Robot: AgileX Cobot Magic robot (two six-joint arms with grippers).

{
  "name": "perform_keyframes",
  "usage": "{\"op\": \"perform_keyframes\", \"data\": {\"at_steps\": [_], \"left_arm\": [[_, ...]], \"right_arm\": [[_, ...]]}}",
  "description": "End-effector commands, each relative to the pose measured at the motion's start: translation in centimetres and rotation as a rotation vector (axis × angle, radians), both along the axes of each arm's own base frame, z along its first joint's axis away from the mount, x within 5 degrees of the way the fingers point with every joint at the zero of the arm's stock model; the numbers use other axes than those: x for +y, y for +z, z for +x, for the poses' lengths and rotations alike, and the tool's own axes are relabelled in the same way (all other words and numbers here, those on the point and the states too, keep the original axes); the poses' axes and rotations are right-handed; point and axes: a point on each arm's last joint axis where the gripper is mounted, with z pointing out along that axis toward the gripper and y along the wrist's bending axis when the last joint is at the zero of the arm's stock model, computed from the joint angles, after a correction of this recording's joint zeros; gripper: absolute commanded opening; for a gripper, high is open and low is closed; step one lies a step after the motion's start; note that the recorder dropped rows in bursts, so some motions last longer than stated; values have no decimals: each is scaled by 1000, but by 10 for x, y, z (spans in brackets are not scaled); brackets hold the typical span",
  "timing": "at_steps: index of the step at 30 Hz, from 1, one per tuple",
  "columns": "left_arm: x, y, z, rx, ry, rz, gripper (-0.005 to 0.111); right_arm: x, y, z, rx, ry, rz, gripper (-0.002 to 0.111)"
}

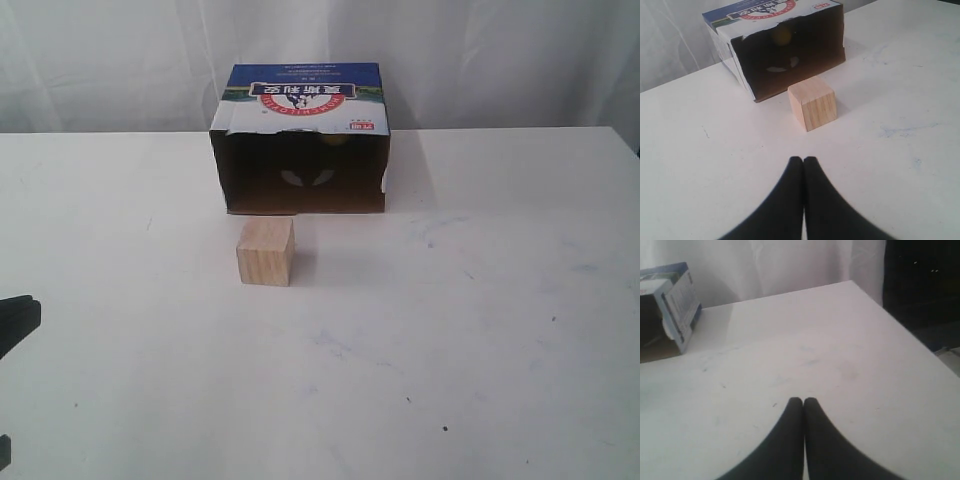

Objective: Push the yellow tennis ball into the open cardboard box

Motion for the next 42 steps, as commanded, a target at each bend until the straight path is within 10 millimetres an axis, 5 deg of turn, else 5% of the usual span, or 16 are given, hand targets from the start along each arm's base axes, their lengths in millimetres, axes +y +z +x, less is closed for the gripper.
{"op": "perform_keyframes", "data": {"at_steps": [1,31,42], "left_arm": [[0,0,-1,8,-4,-31,0],[1,3,-4,-22,-3,-48,0],[35,12,-5,-114,315,-76,0]], "right_arm": [[-2,0,-1,3,-4,-92,0],[-1,-2,-1,30,8,-96,0],[-1,-2,-1,30,8,-96,0]]}}
